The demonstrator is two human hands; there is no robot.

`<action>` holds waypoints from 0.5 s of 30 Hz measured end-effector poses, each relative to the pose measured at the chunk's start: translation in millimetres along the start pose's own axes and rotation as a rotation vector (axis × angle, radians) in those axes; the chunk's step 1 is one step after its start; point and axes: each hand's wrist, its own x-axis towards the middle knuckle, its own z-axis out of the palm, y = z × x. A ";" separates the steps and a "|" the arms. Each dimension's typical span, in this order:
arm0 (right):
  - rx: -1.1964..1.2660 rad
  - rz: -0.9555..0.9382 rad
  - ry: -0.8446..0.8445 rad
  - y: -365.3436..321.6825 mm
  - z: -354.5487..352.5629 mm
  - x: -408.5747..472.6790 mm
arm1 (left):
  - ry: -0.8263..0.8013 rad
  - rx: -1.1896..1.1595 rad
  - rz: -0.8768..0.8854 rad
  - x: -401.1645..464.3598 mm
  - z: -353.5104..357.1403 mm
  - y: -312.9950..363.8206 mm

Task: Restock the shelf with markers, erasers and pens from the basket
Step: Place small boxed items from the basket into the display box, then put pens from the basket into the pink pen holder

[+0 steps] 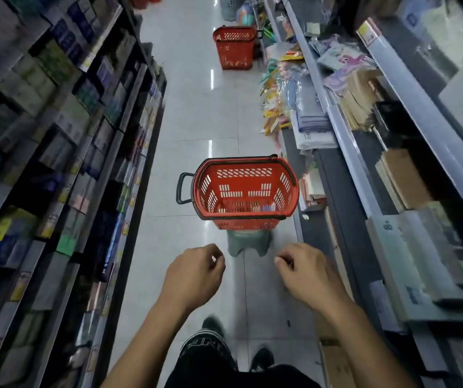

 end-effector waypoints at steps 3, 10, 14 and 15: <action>-0.021 -0.004 -0.032 -3.6 0.8 50.9 | -0.002 -0.009 -0.023 47.5 -1.3 -7.7; -0.034 -0.009 -0.133 -18.3 4.0 177.1 | -0.002 -0.029 0.021 186.3 -15.1 -30.7; -0.050 0.036 -0.224 -29.3 4.1 250.2 | -0.038 -0.051 0.036 268.8 -31.5 -44.0; -0.053 0.051 -0.239 -31.8 5.0 267.2 | -0.060 -0.057 0.038 287.9 -33.8 -48.4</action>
